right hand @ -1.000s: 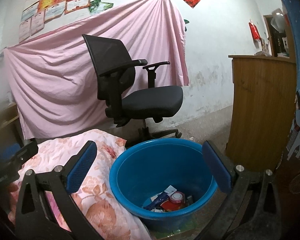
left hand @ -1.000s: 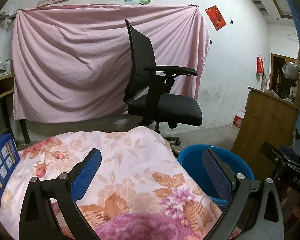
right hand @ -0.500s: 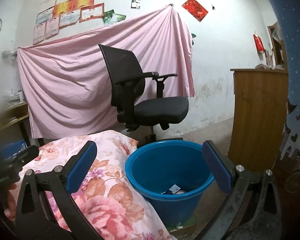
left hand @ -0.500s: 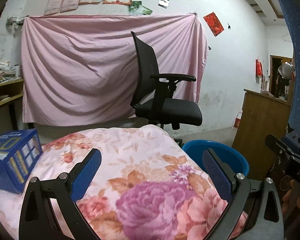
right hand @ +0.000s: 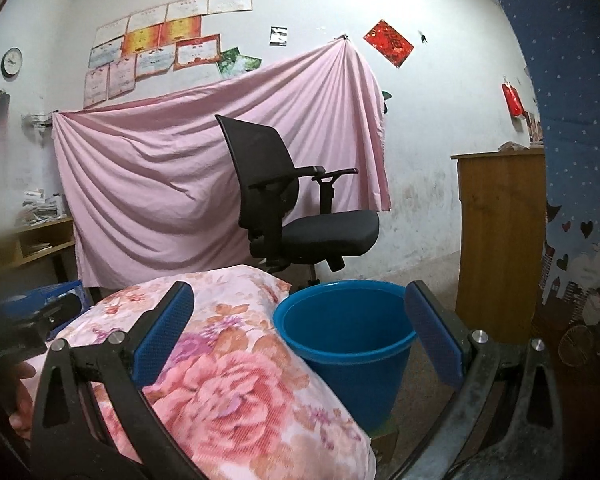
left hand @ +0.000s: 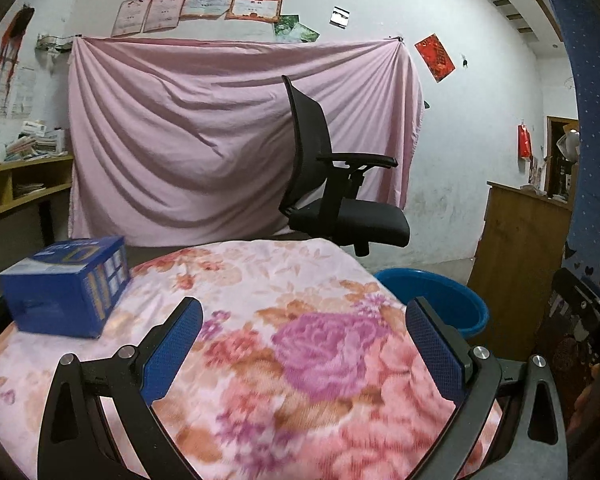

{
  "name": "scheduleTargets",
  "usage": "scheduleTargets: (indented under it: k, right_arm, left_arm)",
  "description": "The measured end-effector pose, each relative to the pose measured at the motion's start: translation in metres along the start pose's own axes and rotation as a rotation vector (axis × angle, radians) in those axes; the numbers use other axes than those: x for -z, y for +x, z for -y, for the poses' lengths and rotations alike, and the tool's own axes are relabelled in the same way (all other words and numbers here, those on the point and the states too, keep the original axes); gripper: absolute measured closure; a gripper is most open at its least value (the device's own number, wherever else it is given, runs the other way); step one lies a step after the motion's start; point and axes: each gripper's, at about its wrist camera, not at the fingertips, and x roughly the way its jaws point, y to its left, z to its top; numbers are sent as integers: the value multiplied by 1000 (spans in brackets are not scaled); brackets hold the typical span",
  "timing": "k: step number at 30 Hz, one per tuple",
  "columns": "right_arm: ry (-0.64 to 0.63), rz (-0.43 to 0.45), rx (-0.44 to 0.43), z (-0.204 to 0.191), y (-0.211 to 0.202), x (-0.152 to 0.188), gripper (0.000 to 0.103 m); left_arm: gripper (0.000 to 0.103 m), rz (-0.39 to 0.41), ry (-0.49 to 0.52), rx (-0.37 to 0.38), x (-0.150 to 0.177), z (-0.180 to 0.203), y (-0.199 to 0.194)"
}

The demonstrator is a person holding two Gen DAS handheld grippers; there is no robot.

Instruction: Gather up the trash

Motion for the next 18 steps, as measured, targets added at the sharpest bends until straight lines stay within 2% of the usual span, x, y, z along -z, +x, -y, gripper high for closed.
scheduleTargets:
  k: [8, 18]
  right_arm:
    - [21, -2, -30, -17, -42, 12, 0]
    - [-4, -5, -57, -35, -72, 27, 0]
  left_arm:
    - [3, 6, 14, -29, 20, -5, -43]
    - [3, 4, 22, -51, 39, -13, -77]
